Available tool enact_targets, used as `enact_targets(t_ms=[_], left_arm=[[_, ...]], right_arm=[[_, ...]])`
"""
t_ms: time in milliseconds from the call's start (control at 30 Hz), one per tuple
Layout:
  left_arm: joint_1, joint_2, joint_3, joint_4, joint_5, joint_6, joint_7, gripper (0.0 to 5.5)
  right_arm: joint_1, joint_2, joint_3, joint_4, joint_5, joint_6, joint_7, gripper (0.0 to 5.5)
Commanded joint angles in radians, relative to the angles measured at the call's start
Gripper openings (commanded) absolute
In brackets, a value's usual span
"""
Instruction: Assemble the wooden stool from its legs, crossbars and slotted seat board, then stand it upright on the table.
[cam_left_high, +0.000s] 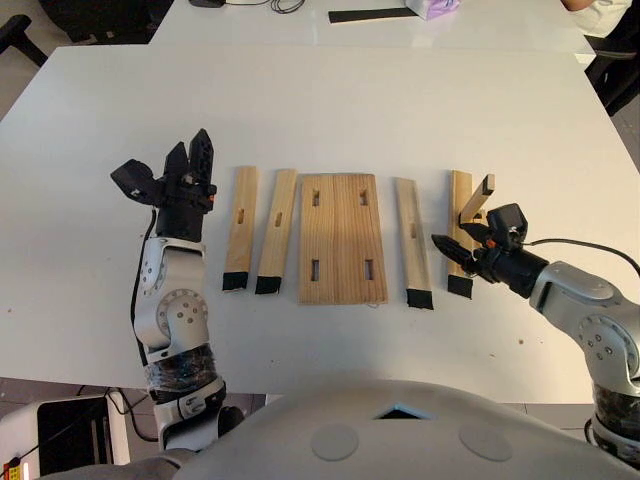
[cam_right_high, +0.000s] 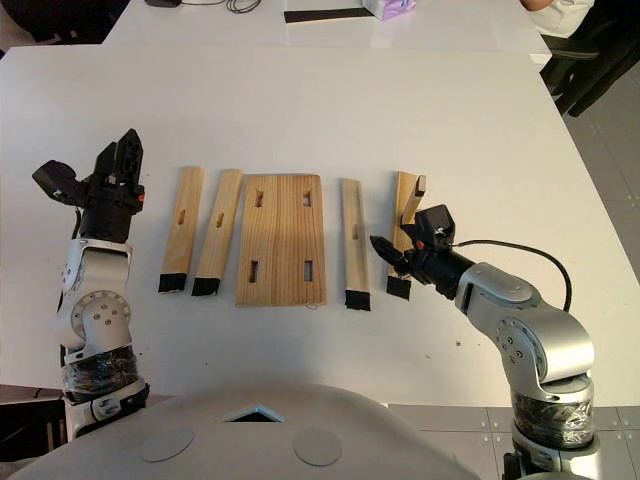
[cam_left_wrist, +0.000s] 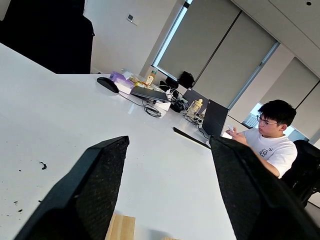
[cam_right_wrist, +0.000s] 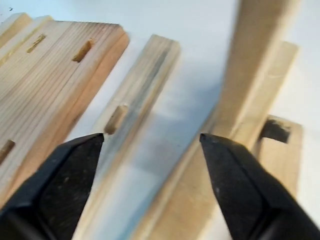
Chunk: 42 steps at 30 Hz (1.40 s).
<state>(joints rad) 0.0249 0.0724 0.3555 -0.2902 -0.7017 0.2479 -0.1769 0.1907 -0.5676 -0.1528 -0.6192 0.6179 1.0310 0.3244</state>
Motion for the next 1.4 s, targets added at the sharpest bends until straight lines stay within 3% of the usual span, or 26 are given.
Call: enact_targets(t_ms=[33, 833, 1333, 1400], left_arm=[[0.017, -0.008, 0.003, 0.017, 0.012, -0.020, 0.002, 2.99], [0.034, -0.028, -0.021, 0.018, 0.022, -0.039, 0.012, 2.99], [0.047, -0.051, -0.033, 0.020, 0.027, -0.060, 0.015, 2.99], [0.049, -0.050, -0.035, 0.021, 0.027, -0.061, 0.014, 2.99]], right_arm=[[0.007, -0.070, -0.016, 0.019, -0.005, 0.019, 0.052, 3.72], [-0.049, -0.006, 0.032, 0.063, -0.067, 0.091, -0.008, 3.72], [0.053, -0.054, 0.101, 0.085, -0.176, 0.123, -0.027, 3.72], [0.066, -0.051, 0.105, 0.079, -0.183, 0.119, -0.025, 3.44]])
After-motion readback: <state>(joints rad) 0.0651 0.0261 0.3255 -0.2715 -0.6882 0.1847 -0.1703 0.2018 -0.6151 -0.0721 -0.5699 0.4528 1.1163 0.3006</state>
